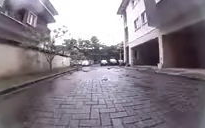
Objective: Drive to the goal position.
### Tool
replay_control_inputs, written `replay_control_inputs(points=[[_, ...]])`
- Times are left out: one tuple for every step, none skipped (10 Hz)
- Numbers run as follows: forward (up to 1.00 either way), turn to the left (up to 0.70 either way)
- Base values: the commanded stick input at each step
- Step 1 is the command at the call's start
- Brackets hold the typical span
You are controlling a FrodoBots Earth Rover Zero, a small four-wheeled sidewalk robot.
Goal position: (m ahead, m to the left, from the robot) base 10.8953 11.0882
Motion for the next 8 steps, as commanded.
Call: replay_control_inputs(points=[[0.85,0.0],[0.85,0.0],[0.85,0.0],[0.85,0.0],[0.85,0.0],[0.85,0.0],[0.85,0.0],[0.85,0.0]])
